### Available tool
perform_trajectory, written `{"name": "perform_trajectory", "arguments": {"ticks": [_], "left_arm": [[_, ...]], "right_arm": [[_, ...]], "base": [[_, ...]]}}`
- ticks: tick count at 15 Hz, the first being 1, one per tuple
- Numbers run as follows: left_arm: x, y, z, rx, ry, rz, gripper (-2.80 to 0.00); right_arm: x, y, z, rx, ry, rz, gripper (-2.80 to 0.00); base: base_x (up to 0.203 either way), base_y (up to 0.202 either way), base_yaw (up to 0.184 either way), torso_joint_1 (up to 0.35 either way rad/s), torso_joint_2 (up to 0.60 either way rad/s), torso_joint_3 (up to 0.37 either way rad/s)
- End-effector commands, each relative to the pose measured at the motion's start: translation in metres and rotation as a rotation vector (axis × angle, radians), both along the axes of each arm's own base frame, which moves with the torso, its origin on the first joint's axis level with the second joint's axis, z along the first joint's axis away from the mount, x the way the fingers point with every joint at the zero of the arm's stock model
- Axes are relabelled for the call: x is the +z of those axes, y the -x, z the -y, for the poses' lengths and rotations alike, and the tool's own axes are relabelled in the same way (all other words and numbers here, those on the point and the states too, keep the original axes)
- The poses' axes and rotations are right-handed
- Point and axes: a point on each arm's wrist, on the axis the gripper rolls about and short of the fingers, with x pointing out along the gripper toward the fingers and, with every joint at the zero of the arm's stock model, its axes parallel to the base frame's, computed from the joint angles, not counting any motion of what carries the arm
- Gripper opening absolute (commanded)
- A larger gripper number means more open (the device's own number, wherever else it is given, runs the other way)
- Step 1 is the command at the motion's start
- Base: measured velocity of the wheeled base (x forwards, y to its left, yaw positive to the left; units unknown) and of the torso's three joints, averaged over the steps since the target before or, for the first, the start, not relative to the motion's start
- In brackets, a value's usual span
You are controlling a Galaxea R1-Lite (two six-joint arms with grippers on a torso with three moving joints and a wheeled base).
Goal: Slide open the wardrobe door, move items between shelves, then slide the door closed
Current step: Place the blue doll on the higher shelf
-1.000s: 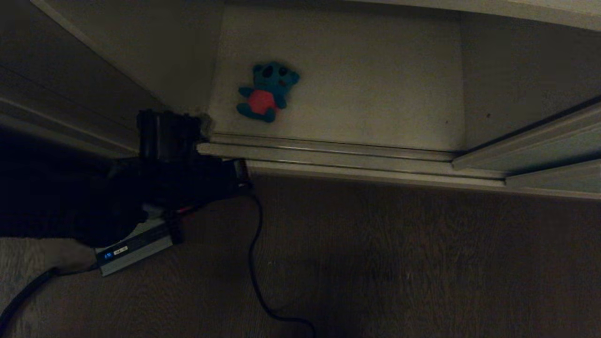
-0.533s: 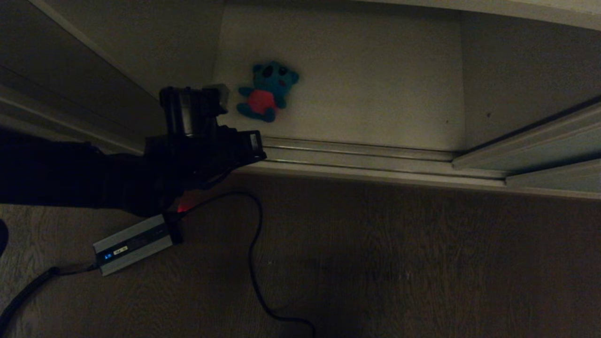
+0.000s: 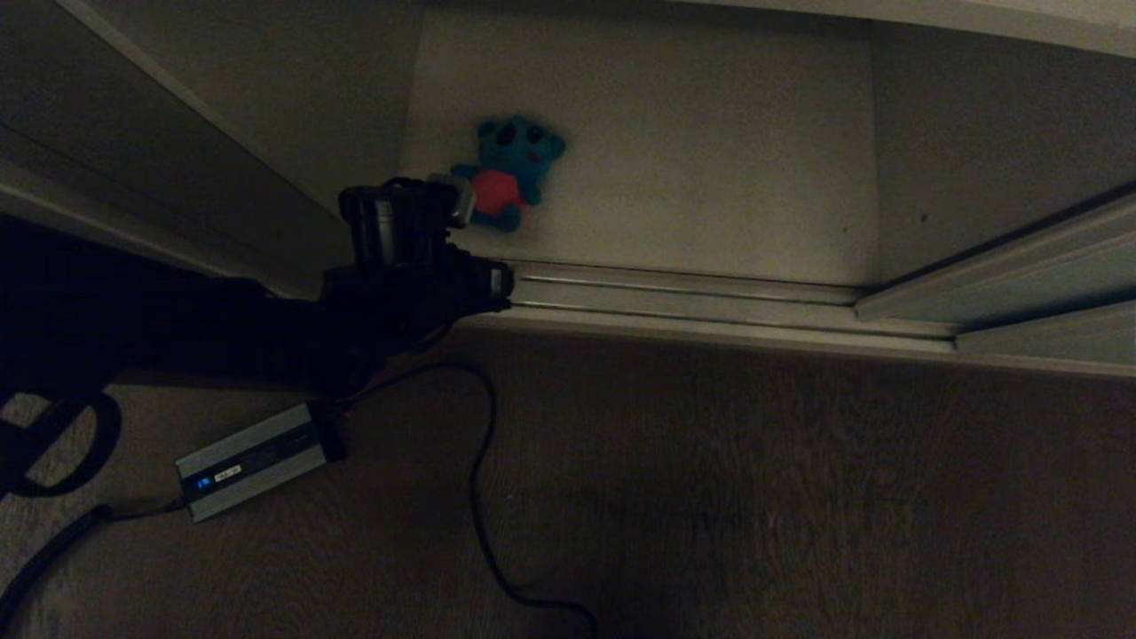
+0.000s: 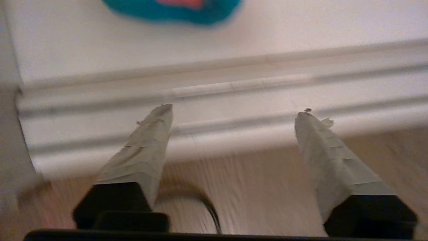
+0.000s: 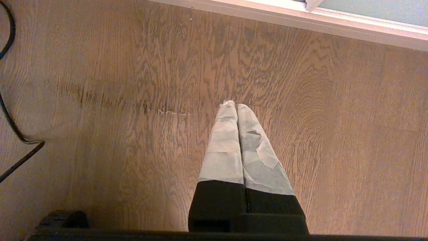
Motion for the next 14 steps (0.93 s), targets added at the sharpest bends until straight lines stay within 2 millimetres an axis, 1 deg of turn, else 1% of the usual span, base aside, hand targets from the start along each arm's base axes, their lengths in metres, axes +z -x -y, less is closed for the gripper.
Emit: {"name": "perform_trajectory", "arguments": {"ticks": [1,3,4,5,7,8,12,14], "left_arm": [[-0.021,-0.027,0.004,0.015,-0.008,0.023,0.00],[-0.022,-0.037,0.005,0.024,0.002,0.100,0.00],[-0.028,-0.044,0.006,0.029,-0.001,0.149,0.00],[-0.030,-0.050,0.006,0.035,0.002,0.197,0.00],[-0.027,-0.058,0.004,0.049,0.007,0.283,0.00],[-0.026,-0.058,0.003,0.052,0.003,0.291,0.00],[-0.039,-0.074,0.000,0.076,-0.042,0.400,0.00],[-0.046,-0.080,0.001,0.071,-0.042,0.406,0.00]], "right_arm": [[-0.001,0.000,0.000,0.001,0.001,-0.004,-2.80],[-0.001,0.000,0.000,0.001,0.001,-0.004,-2.80],[-0.001,0.000,0.000,0.001,0.001,-0.004,-2.80],[-0.001,0.000,0.000,0.001,0.001,-0.004,-2.80],[-0.001,0.000,0.000,0.001,0.001,-0.004,-2.80],[-0.001,0.000,0.000,0.001,0.001,-0.004,-2.80],[-0.001,0.000,0.000,0.001,0.001,-0.004,-2.80],[-0.001,0.000,0.000,0.001,0.001,-0.004,-2.80]], "base": [[0.000,0.000,0.000,0.000,0.00,0.000],[0.000,0.000,0.000,0.000,0.00,0.000],[0.000,0.000,0.000,0.000,0.00,0.000],[0.000,0.000,0.000,0.000,0.00,0.000],[0.000,0.000,0.000,0.000,0.00,0.000],[0.000,0.000,0.000,0.000,0.00,0.000],[0.000,0.000,0.000,0.000,0.00,0.000],[0.000,0.000,0.000,0.000,0.00,0.000]]}}
